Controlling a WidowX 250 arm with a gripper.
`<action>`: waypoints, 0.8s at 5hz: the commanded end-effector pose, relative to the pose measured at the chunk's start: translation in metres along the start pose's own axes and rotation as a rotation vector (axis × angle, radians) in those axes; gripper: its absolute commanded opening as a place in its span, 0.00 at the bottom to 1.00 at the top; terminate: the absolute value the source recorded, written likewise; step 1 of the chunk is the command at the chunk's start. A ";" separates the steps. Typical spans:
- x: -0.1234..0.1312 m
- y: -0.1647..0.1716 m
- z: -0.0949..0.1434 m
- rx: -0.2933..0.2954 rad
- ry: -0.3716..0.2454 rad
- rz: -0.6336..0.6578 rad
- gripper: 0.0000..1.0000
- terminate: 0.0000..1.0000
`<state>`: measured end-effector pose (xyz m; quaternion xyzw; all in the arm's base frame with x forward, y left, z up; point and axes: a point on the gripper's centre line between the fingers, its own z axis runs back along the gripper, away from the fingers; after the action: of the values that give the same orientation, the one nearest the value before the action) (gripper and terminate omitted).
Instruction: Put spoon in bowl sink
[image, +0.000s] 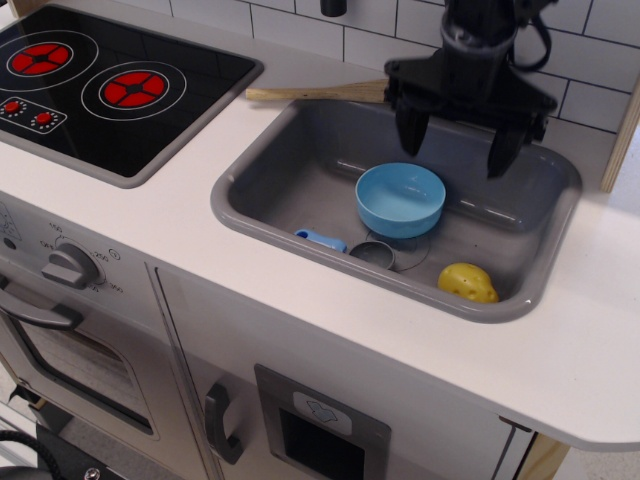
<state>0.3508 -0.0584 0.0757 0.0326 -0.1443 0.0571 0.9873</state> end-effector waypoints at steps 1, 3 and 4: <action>-0.001 0.052 0.009 -0.078 0.048 -0.482 1.00 0.00; 0.000 0.082 -0.007 -0.142 0.188 -0.999 1.00 0.00; -0.010 0.081 -0.020 -0.138 0.174 -1.086 1.00 0.00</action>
<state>0.3222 0.0192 0.0444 0.0193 -0.0119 -0.4663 0.8843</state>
